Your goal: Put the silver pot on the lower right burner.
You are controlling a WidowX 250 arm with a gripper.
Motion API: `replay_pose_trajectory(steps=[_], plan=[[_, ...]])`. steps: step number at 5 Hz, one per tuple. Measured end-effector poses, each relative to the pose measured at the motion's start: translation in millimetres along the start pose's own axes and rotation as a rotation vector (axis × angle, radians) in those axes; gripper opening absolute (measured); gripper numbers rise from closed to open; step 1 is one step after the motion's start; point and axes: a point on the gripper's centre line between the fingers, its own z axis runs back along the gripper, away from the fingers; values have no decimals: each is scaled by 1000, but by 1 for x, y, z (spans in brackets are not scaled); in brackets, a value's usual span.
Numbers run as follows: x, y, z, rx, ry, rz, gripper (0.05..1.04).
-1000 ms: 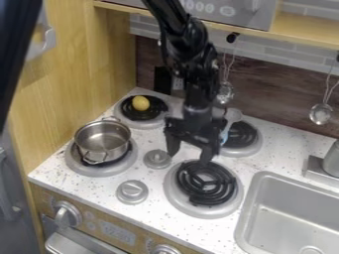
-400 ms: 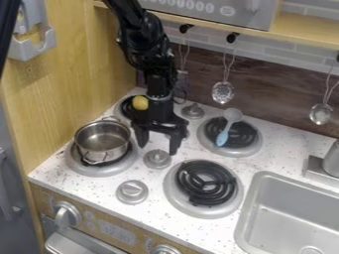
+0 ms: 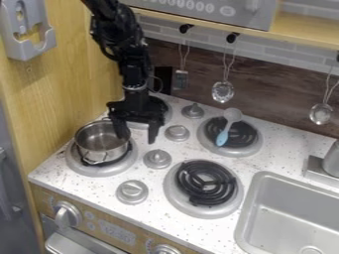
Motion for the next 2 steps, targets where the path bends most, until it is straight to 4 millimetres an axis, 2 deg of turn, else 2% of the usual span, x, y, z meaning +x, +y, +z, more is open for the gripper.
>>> replay_pose_trajectory(steps=[1,2], plan=[[9,7,5,23,-16,17,999],[0,27,-18,43,60,76,999]])
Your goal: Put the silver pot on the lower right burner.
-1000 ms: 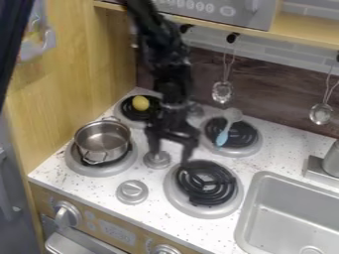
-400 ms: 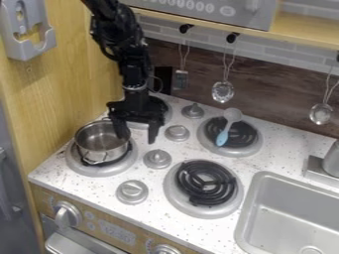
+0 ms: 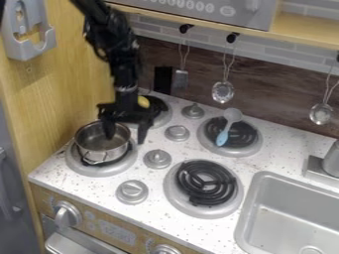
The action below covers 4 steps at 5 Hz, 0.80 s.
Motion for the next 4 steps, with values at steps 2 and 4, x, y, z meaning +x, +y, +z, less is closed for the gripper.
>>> replay_pose_trajectory(steps=[2,4], plan=[[0,0,-10,18,26,1,632],[-8,-13,-14,35,23,-49,149]])
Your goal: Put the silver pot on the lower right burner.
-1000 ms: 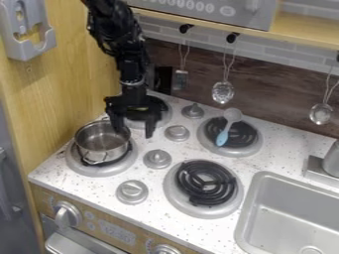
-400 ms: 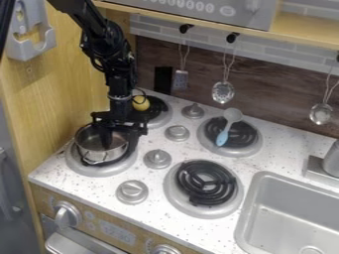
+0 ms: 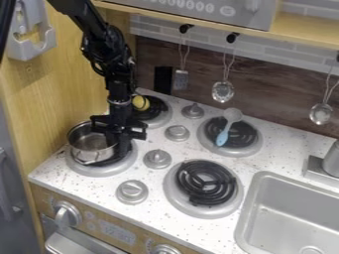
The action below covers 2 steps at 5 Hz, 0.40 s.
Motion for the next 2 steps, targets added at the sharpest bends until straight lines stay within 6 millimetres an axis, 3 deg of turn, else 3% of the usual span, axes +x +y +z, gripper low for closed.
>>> replay_pose_trajectory(steps=[1,2], plan=[[3,-25,20,8,-62,-89,77],[-4,-72,31,5,-98,-219,68]])
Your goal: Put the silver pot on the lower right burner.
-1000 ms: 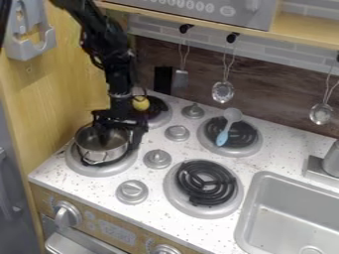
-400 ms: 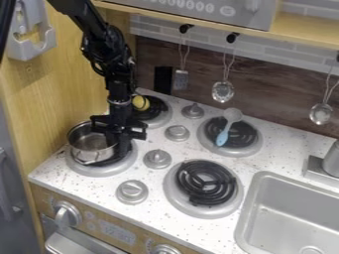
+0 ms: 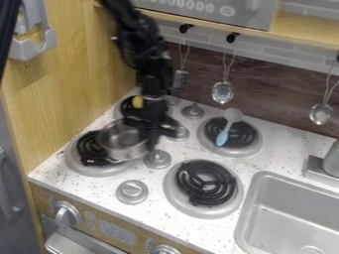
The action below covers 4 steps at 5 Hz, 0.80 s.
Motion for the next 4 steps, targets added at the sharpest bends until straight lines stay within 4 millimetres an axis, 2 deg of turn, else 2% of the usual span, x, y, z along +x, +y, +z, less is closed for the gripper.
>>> replay_pose_trajectory(steps=[1,2,4], plan=[[1,-42,12,-11,-30,-94,67],[-9,-71,9,-8,-13,-160,67],[-30,-112,0,2,22,-252,67]])
